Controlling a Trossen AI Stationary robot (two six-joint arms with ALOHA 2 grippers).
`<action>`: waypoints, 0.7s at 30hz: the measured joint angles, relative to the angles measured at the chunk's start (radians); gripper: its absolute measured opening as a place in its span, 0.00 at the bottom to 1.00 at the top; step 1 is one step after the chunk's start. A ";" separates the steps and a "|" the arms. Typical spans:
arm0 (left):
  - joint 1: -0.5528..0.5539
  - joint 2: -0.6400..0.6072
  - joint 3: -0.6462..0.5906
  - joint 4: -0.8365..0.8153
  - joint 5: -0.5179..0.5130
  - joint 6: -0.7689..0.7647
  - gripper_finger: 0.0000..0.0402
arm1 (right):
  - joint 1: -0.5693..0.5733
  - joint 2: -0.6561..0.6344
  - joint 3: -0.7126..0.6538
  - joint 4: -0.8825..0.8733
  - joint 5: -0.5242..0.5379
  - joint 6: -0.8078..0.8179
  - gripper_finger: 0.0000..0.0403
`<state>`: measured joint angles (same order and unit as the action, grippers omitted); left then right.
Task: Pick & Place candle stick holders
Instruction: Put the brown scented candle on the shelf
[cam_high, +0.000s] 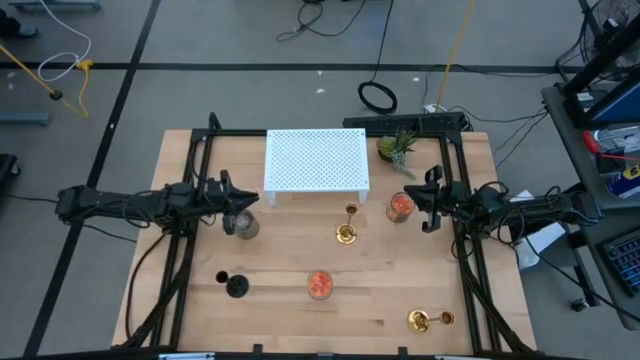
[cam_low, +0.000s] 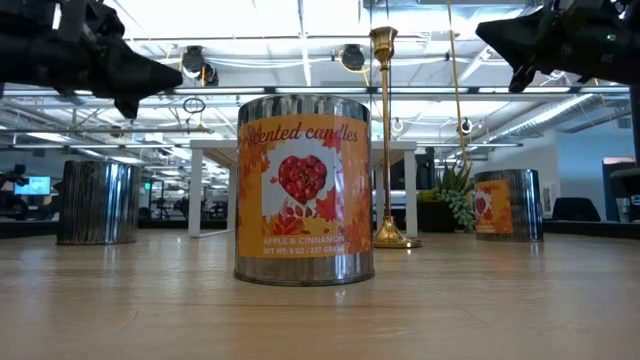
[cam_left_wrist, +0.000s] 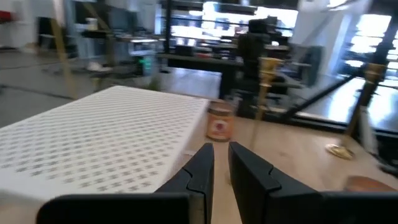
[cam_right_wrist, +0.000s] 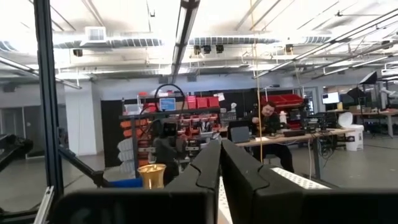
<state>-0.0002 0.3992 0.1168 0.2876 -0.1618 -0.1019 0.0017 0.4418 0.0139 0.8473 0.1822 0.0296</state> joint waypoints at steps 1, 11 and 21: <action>0.000 0.000 0.000 0.000 0.023 0.001 0.15 | 0.000 0.001 0.000 -0.003 -0.002 0.000 0.06; 0.000 0.000 0.004 -0.007 0.075 0.021 0.39 | 0.000 0.035 0.000 -0.012 -0.003 -0.014 0.33; 0.000 0.000 0.149 -0.227 0.064 0.040 0.46 | 0.000 0.069 0.001 -0.014 -0.004 -0.070 0.44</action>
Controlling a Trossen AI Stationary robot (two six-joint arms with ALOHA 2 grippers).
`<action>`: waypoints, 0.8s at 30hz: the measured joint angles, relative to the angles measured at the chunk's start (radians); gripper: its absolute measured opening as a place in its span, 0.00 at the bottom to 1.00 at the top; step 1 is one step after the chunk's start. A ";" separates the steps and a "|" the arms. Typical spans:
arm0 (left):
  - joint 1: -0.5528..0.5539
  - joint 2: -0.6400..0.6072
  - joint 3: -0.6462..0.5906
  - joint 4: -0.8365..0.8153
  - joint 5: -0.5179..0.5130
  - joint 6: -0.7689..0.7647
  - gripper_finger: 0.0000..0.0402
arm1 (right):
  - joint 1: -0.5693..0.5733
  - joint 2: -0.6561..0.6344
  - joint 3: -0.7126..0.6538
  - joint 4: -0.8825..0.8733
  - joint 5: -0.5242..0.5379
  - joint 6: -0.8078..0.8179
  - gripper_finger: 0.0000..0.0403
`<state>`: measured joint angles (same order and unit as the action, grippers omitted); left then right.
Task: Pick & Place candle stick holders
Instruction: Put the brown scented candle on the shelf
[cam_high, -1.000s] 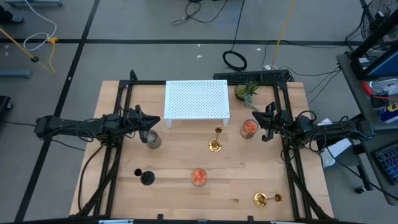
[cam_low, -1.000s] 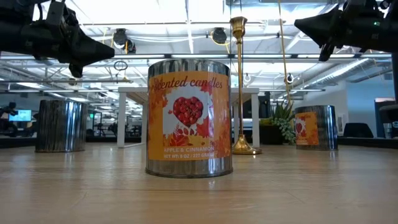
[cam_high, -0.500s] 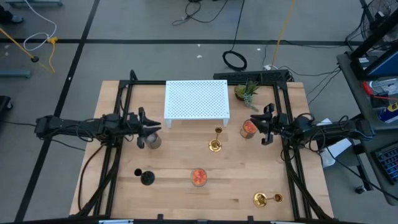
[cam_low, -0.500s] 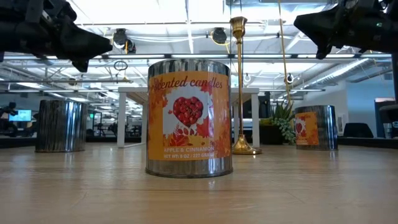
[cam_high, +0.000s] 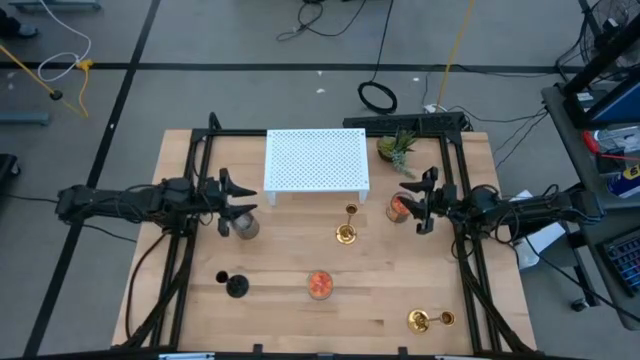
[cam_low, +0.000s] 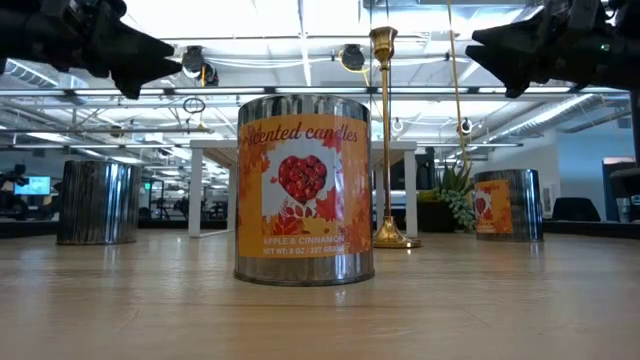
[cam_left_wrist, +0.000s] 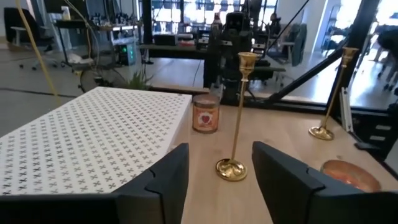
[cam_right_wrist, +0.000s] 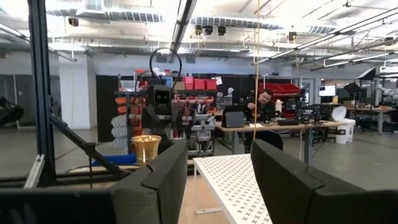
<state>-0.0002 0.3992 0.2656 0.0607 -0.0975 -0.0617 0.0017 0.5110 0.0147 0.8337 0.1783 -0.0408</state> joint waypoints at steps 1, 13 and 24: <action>0.000 0.000 0.016 -0.028 0.000 0.000 0.46 | 0.000 0.001 0.003 0.000 0.000 -0.008 0.44; 0.000 0.009 0.231 -0.416 -0.047 -0.056 0.46 | 0.001 0.028 0.167 -0.241 -0.079 -0.005 0.44; -0.031 0.112 0.372 -0.629 -0.036 -0.185 0.46 | 0.001 0.054 0.180 -0.243 -0.079 0.051 0.44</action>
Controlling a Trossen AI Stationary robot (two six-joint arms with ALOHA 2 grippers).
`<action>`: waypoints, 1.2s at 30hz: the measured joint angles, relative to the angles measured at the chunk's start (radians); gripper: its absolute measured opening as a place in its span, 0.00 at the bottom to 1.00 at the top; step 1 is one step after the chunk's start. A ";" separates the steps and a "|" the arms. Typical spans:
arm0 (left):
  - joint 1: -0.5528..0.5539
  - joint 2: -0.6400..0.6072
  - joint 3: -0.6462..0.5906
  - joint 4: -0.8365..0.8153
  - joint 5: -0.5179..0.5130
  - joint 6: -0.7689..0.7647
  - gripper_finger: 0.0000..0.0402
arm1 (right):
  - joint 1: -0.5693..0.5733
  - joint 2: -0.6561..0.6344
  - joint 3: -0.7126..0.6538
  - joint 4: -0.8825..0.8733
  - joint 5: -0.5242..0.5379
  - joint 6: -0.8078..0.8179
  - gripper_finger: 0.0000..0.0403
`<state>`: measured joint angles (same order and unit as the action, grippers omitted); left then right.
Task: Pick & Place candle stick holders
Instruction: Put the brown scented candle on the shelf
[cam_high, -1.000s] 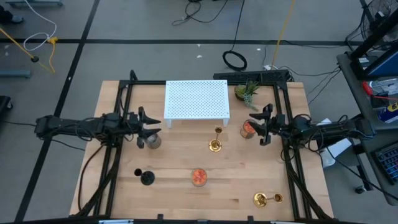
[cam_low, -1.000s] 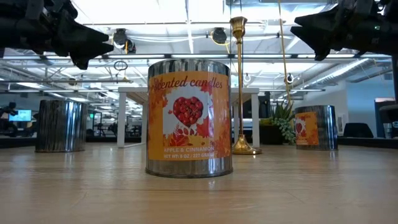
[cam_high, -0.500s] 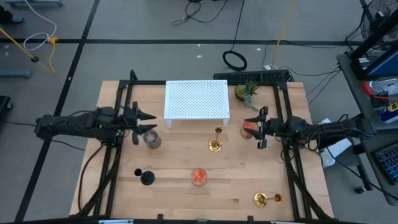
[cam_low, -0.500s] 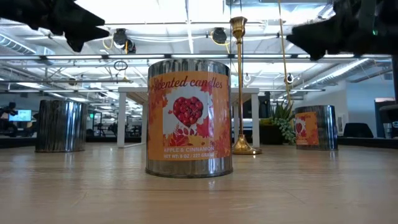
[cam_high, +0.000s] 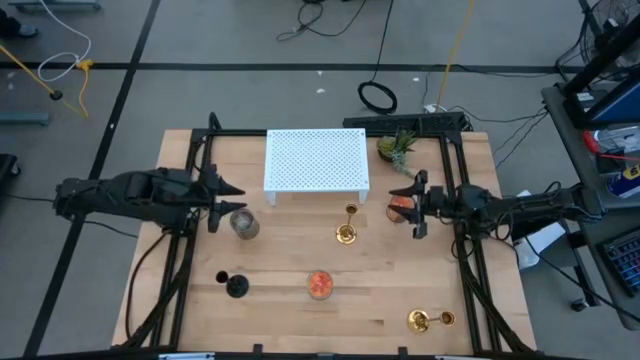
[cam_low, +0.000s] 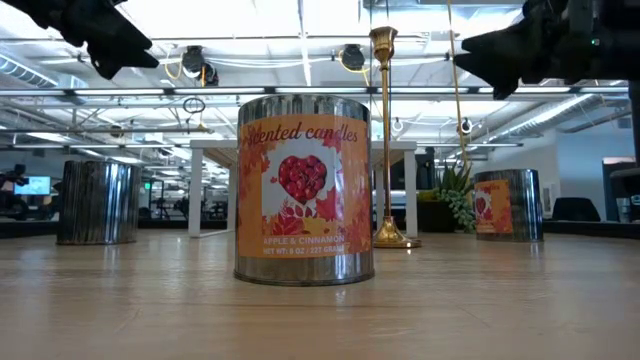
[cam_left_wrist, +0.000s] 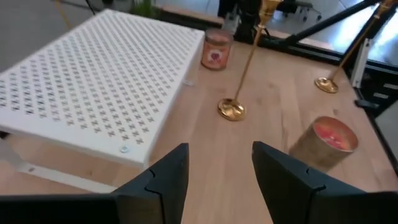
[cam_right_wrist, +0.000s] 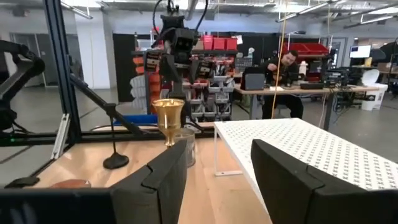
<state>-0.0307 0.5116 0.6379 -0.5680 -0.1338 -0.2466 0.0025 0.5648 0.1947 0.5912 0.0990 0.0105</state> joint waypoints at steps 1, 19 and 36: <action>-0.006 0.013 0.012 -0.015 0.001 0.000 0.46 | 0.000 0.001 0.009 -0.003 -0.004 0.000 0.44; -0.096 0.296 0.065 -0.154 0.011 -0.230 0.46 | 0.001 0.003 0.250 -0.471 -0.097 -0.061 0.44; -0.315 0.531 0.065 -0.347 -0.101 -0.429 0.46 | 0.002 0.008 0.200 -0.383 -0.100 -0.031 0.44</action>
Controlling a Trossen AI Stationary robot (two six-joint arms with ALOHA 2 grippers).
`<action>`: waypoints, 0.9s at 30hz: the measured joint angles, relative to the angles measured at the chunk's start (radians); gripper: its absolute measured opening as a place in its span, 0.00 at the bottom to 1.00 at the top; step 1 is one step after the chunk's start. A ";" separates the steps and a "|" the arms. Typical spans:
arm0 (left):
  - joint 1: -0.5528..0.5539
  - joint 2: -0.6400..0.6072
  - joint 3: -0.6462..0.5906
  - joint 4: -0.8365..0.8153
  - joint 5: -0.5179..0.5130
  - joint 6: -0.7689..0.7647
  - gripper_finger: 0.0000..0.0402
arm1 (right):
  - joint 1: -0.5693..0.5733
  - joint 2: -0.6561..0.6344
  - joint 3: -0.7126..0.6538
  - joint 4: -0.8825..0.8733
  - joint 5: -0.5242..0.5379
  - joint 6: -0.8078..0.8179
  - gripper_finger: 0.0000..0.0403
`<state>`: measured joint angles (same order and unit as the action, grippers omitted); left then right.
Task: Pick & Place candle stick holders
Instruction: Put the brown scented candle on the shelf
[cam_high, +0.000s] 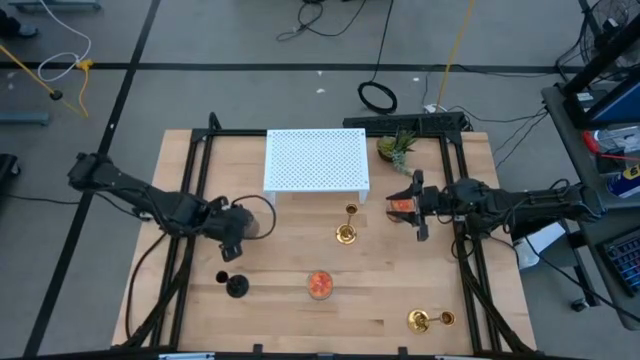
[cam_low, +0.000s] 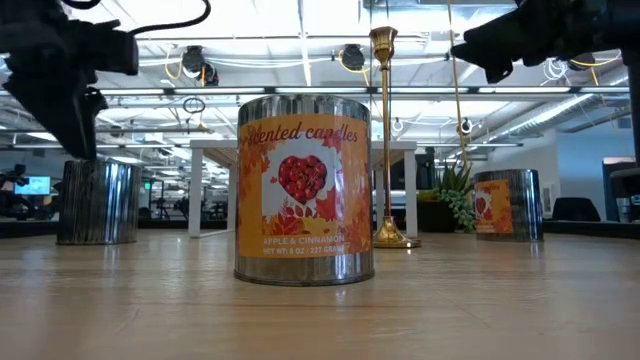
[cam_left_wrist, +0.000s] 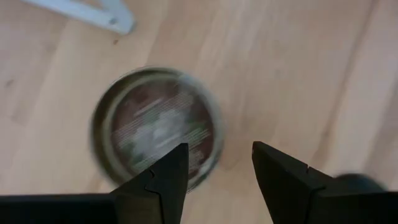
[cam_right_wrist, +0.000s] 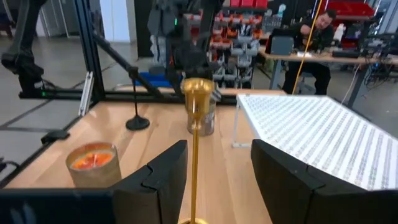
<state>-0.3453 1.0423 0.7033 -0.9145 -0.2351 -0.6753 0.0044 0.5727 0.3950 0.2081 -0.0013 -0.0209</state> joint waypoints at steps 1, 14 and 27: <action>-0.005 0.006 0.000 -0.006 -0.012 -0.003 0.46 | 0.000 -0.001 0.000 0.010 0.000 -0.001 0.44; -0.016 0.115 0.000 -0.009 0.003 0.049 0.45 | 0.000 0.000 0.000 0.046 0.000 -0.030 0.44; -0.017 0.119 0.002 -0.004 0.021 0.061 0.03 | 0.000 0.000 0.000 0.057 0.000 -0.051 0.44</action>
<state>-0.3619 1.1610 0.7052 -0.9184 -0.2138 -0.6142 0.0040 0.5724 0.3946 0.2649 -0.0013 -0.0723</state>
